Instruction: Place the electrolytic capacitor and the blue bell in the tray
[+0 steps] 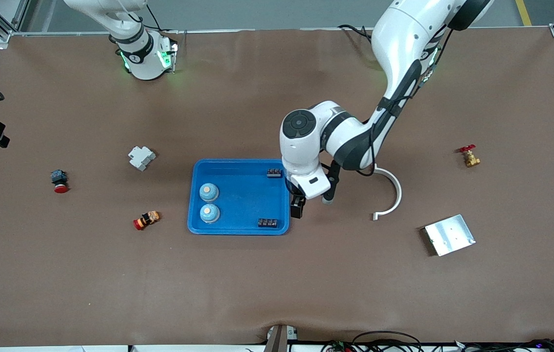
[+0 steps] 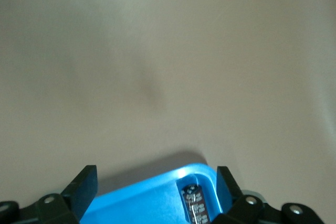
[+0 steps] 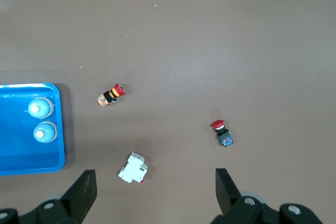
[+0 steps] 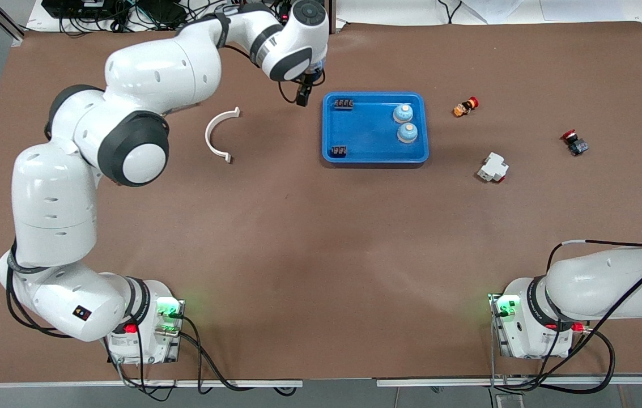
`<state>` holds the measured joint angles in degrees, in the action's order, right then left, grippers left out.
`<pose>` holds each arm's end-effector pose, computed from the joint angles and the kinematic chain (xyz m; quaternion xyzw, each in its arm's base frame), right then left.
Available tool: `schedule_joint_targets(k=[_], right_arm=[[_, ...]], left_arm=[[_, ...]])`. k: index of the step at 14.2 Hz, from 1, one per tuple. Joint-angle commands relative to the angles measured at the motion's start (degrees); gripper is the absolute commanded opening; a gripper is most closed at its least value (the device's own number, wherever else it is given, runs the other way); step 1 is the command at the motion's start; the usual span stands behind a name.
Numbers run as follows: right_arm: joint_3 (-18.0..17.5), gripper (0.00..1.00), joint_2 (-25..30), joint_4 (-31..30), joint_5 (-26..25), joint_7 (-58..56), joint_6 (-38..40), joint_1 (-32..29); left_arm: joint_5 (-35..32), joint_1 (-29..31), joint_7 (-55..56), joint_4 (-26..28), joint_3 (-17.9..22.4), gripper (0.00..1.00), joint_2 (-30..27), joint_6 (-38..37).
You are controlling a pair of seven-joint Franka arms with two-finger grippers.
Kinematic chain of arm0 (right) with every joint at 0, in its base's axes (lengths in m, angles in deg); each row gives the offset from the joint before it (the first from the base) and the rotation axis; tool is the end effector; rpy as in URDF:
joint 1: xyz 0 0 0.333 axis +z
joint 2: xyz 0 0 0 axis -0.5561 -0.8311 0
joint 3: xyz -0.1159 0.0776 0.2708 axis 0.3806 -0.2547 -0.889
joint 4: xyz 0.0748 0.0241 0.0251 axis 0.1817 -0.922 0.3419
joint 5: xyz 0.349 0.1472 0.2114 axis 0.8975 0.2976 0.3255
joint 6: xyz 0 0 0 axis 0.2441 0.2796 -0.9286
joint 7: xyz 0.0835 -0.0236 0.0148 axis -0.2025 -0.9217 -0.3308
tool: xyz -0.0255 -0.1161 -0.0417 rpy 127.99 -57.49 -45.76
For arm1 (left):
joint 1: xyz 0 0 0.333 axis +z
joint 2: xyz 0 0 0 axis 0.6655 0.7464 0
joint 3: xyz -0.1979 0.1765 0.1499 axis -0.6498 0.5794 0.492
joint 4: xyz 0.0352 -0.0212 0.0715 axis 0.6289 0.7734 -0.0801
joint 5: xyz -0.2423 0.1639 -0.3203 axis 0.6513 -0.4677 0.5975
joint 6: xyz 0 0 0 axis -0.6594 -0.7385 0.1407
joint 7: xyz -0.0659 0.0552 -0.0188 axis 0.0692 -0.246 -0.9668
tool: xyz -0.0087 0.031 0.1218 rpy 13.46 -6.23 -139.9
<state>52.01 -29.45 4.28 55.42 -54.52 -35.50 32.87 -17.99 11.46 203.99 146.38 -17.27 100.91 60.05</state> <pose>0.6097 -0.0539 0.6239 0.9985 -0.0279 0.0391 0.0252 0.6015 -0.4821 0.2595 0.8081 0.5783 0.1045 0.0391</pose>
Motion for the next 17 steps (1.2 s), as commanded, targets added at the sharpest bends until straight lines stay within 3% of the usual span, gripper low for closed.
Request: schedule_joint_targets(k=[1,5,8,17], right_arm=[[0.0,1.00,-0.7,1.7,-0.4,0.1,1.4,0.0],[0.2,1.00,-0.8,1.8,-0.4,-0.3,1.5,-0.2],[0.2,1.00,-0.9,1.7,-0.4,-0.4,1.5,-0.2],[0.1,1.00,-0.9,1.7,-0.5,-0.2,1.4,0.4]], left_arm=[[1.8,2.5,-8.9,1.1,-0.8,1.00,-2.7,-1.5],[2.1,4.9,-22.3,1.7,-0.8,1.00,-4.0,-1.7],[2.0,6.0,-25.5,1.2,-0.5,1.00,-4.2,-2.0],[11.7,18.8,-64.6,1.2,-1.8,1.00,-8.3,-5.8]])
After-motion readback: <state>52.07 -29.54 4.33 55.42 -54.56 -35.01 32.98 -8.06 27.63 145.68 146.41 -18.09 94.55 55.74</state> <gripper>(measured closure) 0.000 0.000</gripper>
